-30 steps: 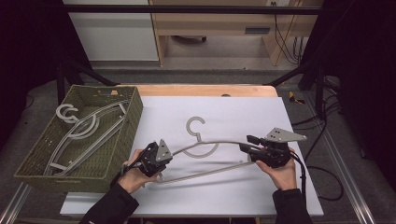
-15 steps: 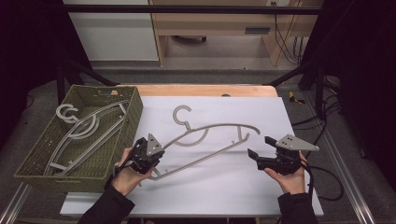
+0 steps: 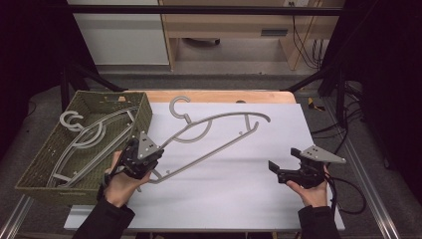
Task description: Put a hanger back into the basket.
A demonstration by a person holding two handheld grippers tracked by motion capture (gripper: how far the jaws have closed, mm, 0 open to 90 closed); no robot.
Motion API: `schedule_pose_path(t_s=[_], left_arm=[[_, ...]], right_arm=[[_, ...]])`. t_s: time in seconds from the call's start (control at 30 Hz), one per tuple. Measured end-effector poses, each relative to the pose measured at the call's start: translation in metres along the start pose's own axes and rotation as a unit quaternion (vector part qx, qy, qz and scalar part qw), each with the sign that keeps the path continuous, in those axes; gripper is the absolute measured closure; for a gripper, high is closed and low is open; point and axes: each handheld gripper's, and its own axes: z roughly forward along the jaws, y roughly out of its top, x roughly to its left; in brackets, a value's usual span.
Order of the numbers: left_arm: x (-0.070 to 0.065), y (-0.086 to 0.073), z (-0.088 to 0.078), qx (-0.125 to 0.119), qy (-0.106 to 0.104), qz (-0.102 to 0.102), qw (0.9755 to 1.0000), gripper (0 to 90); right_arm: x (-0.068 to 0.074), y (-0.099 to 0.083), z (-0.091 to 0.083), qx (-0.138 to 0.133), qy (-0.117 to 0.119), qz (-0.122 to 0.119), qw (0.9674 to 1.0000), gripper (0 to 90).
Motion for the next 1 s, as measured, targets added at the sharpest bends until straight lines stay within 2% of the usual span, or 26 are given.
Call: schedule_pose_path(t_s=[0.3, 0.57, 0.8, 0.83, 1.0], left_arm=[[0.026, 0.008, -0.028, -0.012, 0.006, -0.009, 0.9999, 82.2], [0.05, 0.01, -0.055, -0.026, 0.034, -0.015, 0.999, 82.2], [0.081, -0.005, -0.067, -0.023, 0.052, -0.035, 0.9977, 82.2], [0.086, -0.008, -0.068, -0.02, 0.058, -0.039, 0.9974, 82.2], [0.102, -0.02, -0.07, -0.015, 0.076, -0.049, 0.9958, 82.2]], right_arm=[[0.002, -0.002, 0.003, 0.004, -0.003, 0.0, 1.0, 3.5], [0.003, -0.002, 0.005, 0.007, -0.003, 0.0, 1.0, 2.9], [0.005, -0.001, 0.005, 0.003, -0.006, 0.001, 1.0, 2.4], [0.005, -0.001, 0.006, 0.001, -0.004, -0.004, 1.0, 2.3], [0.006, -0.001, 0.007, 0.009, -0.004, -0.005, 0.9999, 2.2]])
